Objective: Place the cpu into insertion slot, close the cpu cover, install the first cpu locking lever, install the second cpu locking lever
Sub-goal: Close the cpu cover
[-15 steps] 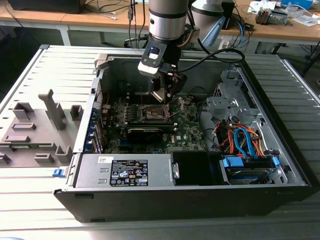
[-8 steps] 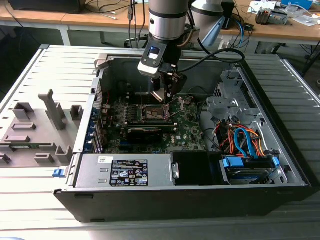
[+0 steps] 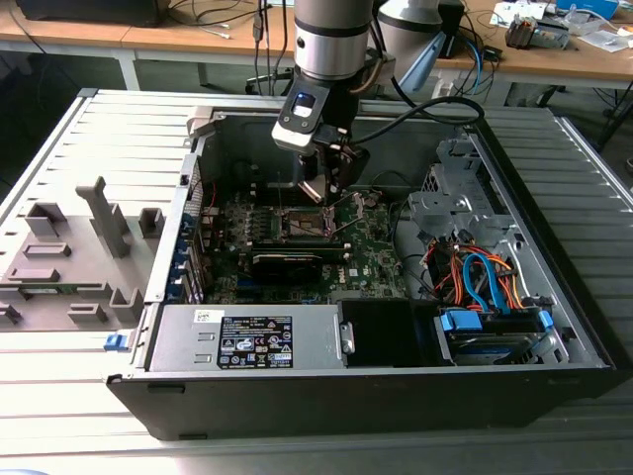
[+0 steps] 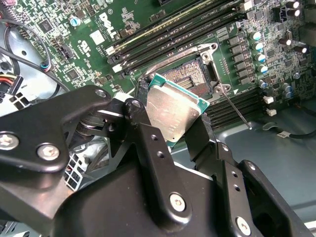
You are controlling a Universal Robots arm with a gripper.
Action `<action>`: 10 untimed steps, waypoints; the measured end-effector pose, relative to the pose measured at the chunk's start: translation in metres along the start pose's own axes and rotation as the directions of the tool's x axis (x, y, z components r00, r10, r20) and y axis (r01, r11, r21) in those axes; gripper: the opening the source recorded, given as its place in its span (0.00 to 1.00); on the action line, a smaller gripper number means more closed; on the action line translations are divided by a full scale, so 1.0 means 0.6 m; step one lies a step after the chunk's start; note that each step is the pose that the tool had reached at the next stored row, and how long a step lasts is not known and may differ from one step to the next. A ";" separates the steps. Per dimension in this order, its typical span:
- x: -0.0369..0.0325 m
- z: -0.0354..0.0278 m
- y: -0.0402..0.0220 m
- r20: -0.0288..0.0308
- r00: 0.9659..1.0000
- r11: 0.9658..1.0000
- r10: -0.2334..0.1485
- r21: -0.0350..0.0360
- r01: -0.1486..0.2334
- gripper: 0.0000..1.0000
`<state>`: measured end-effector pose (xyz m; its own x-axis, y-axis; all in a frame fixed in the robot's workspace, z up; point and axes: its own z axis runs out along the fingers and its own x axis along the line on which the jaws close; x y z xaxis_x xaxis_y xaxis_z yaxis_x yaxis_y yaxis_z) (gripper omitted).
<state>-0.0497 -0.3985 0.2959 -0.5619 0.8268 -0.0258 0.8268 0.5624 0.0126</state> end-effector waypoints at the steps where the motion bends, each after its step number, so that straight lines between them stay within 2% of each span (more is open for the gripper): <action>1: 0.000 0.000 0.000 0.000 1.000 1.000 0.004 0.000 -0.004 0.55; 6: 0.000 0.002 0.000 0.004 0.999 0.999 0.033 0.003 -0.033 0.55; 10: 0.000 0.003 0.000 0.004 0.998 0.998 0.061 0.004 -0.061 0.55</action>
<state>-0.0497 -0.3985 0.2940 -0.5104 0.8595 -0.0291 0.8596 0.5108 0.0104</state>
